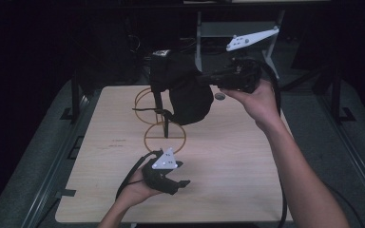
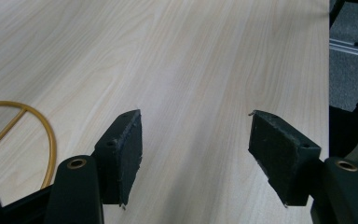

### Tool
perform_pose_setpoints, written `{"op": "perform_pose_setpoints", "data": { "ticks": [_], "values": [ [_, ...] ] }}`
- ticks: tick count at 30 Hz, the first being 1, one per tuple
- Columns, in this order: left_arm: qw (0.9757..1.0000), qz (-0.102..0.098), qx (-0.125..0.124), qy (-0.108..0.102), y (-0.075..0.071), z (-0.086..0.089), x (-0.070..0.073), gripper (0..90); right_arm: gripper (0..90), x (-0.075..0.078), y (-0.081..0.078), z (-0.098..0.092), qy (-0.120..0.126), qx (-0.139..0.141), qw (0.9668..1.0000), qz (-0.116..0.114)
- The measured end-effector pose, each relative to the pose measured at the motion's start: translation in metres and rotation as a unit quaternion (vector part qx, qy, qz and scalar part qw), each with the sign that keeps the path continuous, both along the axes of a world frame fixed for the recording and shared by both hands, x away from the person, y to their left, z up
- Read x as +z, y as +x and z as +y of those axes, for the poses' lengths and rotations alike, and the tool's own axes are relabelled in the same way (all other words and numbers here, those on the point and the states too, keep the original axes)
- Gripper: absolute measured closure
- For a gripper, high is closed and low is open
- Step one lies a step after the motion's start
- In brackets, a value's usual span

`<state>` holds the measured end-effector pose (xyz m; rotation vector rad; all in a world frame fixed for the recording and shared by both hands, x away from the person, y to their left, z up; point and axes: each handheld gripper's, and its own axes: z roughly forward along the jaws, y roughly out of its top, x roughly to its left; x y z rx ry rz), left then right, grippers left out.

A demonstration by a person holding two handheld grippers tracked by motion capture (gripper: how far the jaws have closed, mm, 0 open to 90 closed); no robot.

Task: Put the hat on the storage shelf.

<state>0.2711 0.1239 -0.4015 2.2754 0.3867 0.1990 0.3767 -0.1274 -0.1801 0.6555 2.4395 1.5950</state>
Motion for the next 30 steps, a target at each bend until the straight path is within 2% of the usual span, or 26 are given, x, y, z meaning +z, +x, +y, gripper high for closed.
{"op": "perform_pose_setpoints", "data": {
  "ticks": [13,19,30],
  "values": [
    [1.0,-0.001,-0.004,-0.004,0.0,0.0,0.002,34.2,85.0,0.003,0.018,0.034,-0.02,0.014,0.9996,0.014],
    [1.0,-0.002,0.001,-0.005,0.001,0.001,0.003,34.2,84.9,0.001,0.028,0.051,-0.038,0.018,0.9989,0.021],
    [1.0,-0.004,-0.003,-0.002,0.003,0.002,0.003,34.2,84.7,-0.002,0.046,0.072,-0.041,0.018,0.9984,0.034]
  ]
}}
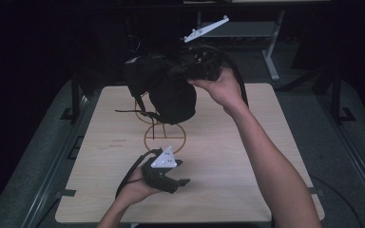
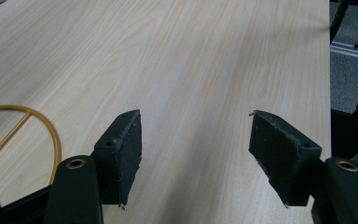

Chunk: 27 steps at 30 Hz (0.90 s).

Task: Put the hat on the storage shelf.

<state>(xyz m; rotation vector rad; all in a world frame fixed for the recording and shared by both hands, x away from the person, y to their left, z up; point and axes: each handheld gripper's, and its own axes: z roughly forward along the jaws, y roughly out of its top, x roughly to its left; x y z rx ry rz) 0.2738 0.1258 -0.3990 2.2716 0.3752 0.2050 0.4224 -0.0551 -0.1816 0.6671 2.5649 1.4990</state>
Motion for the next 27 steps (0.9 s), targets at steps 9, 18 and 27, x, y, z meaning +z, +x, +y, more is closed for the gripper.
{"op": "perform_pose_setpoints", "data": {
  "ticks": [9,18,27],
  "values": [
    [1.0,0.002,-0.002,-0.005,-0.002,0.0,0.0,34.6,84.6,-0.008,0.011,0.019,-0.004,-0.004,0.9999,0.016],
    [1.0,0.001,-0.007,-0.004,-0.003,-0.002,-0.001,34.6,84.4,-0.018,0.023,0.039,-0.005,-0.005,0.9994,0.035],
    [0.9999,0.002,-0.013,-0.001,-0.004,-0.006,-0.003,34.6,56.6,-0.029,0.032,0.052,-0.012,-0.034,0.9986,0.039]
  ]
}}
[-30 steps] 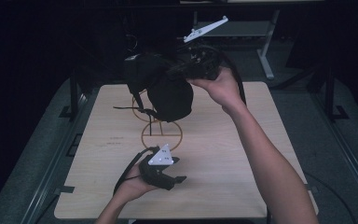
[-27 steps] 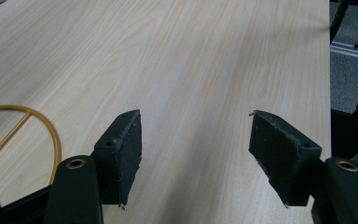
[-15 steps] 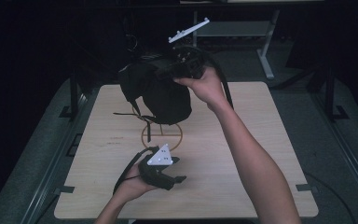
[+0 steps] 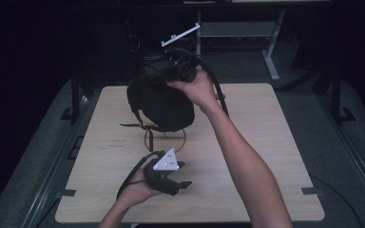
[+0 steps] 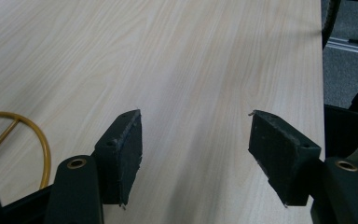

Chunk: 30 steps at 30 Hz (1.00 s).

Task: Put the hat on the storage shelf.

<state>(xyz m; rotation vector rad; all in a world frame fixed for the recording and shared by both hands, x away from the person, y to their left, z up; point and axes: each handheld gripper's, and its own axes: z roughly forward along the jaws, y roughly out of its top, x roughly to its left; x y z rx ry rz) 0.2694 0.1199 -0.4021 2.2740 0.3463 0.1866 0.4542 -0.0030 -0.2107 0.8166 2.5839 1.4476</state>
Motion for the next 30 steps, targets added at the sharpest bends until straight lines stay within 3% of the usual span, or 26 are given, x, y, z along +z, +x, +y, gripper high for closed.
{"op": "perform_pose_setpoints", "data": {
  "ticks": [6,30],
  "values": [
    [1.0,-0.001,0.002,0.001,0.0,0.001,-0.001,34.5,48.9,-0.01,0.002,-0.004,-0.006,-0.003,0.9997,0.025],
    [0.9998,0.006,0.02,0.002,0.005,0.008,-0.004,31.3,33.8,-0.016,-0.005,-0.055,0.022,-0.009,0.999,0.038]
  ]
}}
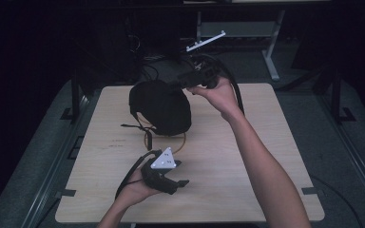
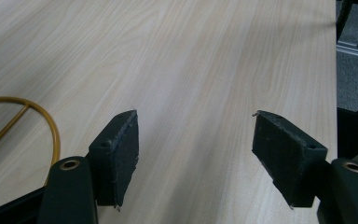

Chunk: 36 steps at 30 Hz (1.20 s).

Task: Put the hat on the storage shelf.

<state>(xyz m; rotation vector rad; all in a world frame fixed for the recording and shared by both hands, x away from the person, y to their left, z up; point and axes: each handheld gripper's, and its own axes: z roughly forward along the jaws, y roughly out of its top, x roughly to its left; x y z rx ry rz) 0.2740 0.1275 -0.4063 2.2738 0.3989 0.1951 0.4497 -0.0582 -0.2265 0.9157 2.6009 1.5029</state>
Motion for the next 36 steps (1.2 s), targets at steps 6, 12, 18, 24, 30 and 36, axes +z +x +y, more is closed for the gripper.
{"op": "perform_pose_setpoints", "data": {
  "ticks": [6,12,18,24,30,36],
  "values": [
    [1.0,0.004,0.005,-0.002,0.001,0.001,-0.002,31.3,32.5,-0.001,-0.002,-0.008,0.006,0.003,1.0,-0.001],
    [1.0,0.004,0.006,0.001,0.002,0.003,-0.002,31.3,29.3,-0.003,-0.005,-0.018,0.011,0.004,0.9999,0.003],
    [0.9999,0.007,0.008,-0.002,0.002,0.003,-0.003,31.2,26.7,-0.005,-0.006,-0.027,0.016,0.002,0.9998,0.007],
    [1.0,0.004,0.005,0.001,0.002,0.003,-0.003,31.2,25.7,-0.007,-0.009,-0.036,0.022,0.0,0.9998,0.005],
    [1.0,0.002,0.008,-0.002,0.002,0.003,-0.003,31.0,24.1,-0.011,-0.013,-0.046,0.024,-0.003,0.9997,0.01],
    [0.9999,0.004,0.01,-0.006,0.001,0.002,-0.003,30.8,23.9,-0.014,-0.016,-0.056,0.028,-0.006,0.9995,0.011]
  ]
}}
